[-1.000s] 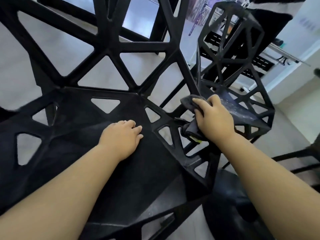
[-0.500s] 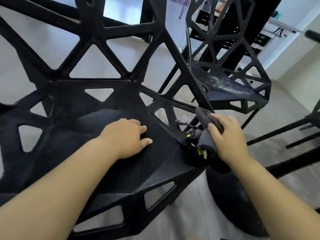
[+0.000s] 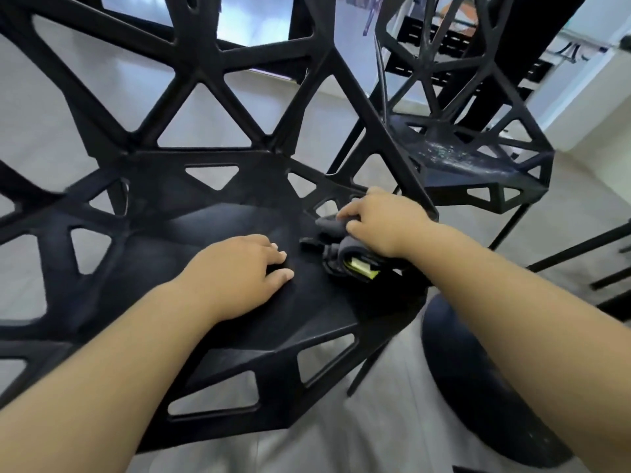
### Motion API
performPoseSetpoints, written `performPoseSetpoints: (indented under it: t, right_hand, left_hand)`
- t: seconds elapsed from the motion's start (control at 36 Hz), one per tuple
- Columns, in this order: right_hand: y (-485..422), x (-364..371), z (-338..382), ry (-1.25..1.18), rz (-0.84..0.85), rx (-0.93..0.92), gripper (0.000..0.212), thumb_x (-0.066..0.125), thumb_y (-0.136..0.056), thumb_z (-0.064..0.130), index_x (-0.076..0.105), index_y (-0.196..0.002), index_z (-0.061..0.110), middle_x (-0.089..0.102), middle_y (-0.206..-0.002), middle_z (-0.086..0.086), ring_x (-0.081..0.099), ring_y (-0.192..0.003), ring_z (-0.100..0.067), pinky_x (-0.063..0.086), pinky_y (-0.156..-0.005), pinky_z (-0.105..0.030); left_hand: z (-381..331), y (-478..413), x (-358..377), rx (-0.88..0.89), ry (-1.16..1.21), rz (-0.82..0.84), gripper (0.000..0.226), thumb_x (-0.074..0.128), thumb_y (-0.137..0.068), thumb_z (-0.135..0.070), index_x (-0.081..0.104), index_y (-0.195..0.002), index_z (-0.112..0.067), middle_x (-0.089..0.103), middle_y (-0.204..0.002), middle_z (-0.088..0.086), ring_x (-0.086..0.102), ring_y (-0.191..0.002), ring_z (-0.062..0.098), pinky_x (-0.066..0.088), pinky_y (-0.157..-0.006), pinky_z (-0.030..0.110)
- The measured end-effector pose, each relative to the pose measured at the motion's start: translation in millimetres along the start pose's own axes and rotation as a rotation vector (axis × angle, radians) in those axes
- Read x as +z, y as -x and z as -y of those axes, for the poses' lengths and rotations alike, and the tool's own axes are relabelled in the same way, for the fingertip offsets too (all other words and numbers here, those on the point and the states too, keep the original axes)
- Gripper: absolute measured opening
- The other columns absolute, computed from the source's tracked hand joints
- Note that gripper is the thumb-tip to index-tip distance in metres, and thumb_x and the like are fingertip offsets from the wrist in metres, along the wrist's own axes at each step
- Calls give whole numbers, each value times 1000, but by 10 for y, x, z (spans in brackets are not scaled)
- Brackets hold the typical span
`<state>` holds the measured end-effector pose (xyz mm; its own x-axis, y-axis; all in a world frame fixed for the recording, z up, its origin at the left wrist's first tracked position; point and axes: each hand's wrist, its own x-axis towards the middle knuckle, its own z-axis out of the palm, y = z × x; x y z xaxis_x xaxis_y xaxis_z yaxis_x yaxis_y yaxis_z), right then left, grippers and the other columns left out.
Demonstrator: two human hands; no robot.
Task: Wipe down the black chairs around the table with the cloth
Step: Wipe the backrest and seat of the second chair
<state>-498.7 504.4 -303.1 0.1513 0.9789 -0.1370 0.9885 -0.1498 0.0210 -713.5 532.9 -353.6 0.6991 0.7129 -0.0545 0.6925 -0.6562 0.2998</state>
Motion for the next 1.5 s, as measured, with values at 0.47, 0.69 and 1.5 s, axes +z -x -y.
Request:
performPoseSetpoints:
  t: [0.47,0.69,1.5]
  right_hand:
    - [-48,-51,229,181,156,-157,29,40,-91,29,67,-101,28,59,-104,-2,56,-100,-28,40,-72,-32]
    - [-794,26,523,210,99,-113,32,35,-95,31,61,-109,17,60,-112,-6,51,-92,-30,40,-76,-36]
    - [-476,130,387,68,37,-70,42,33,-84,41,68,-102,26,65,-114,-2,57,-102,-30,45,-79,-35]
  left_hand:
    - [191,45,-101,-61,-93,-1,34,39,-95,-49,63,-115,-36,57,-119,-17,49,-115,9,41,-84,25]
    - [246,48,-95,-114,-61,-37,31,41,-94,-49,68,-99,-35,60,-113,-19,53,-108,10,48,-82,31]
    - [246,88,-7,-74,-41,-127,31,42,-94,-46,68,-105,-32,61,-112,-14,55,-106,15,47,-81,31]
